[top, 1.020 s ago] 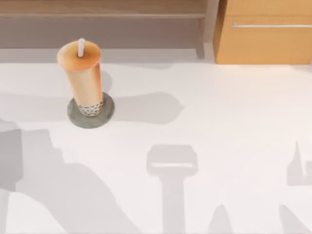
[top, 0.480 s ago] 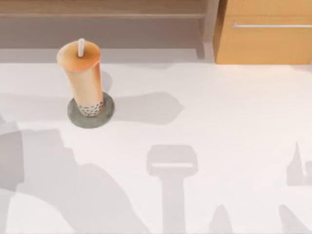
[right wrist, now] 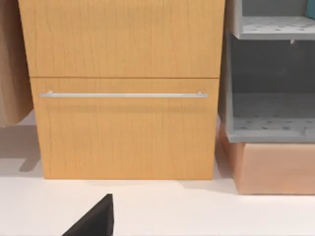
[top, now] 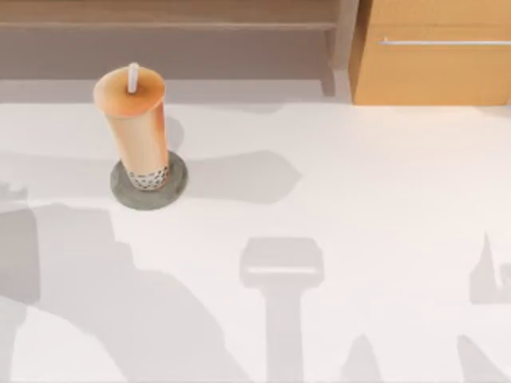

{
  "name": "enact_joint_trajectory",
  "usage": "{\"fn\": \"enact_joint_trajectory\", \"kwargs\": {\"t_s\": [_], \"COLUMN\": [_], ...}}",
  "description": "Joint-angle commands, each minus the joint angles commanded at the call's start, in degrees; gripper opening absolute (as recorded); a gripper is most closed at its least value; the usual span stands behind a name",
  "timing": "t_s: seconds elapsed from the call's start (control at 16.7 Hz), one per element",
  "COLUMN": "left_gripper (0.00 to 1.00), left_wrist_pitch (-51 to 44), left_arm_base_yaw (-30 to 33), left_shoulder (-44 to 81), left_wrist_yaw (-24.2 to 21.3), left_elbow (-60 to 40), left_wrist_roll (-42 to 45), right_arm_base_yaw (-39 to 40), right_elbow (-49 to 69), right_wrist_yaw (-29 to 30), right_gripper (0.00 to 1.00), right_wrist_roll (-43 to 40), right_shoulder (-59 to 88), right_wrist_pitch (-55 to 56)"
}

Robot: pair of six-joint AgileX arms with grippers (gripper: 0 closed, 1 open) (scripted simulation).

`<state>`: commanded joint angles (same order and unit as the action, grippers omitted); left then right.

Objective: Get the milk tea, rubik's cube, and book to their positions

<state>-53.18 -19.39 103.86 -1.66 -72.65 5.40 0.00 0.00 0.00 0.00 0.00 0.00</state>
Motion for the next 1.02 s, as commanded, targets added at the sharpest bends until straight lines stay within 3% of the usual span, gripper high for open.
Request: {"fn": "enact_joint_trajectory", "kwargs": {"t_s": [0.24, 0.66, 1.02], "left_gripper": [0.00, 0.00, 0.00], "left_wrist_pitch": [13.6, 48.1, 59.6], "left_arm_base_yaw": [0.2, -1.0, 0.5], "left_shoulder": [-3.2, -11.9, -12.6], "left_wrist_yaw": [-4.5, -14.4, -19.2], "left_elbow": [-2.7, -8.8, -12.0], "left_wrist_roll": [-0.9, -3.4, -4.5], "right_arm_base_yaw": [0.0, 0.0, 0.0], "right_elbow": [0.0, 0.0, 0.0], "right_wrist_yaw": [0.0, 0.0, 0.0], "right_gripper": [1.00, 1.00, 1.00], "right_wrist_roll": [0.0, 0.0, 0.0], "right_shoulder": [0.0, 0.0, 0.0], "right_wrist_pitch": [0.0, 0.0, 0.0]}}
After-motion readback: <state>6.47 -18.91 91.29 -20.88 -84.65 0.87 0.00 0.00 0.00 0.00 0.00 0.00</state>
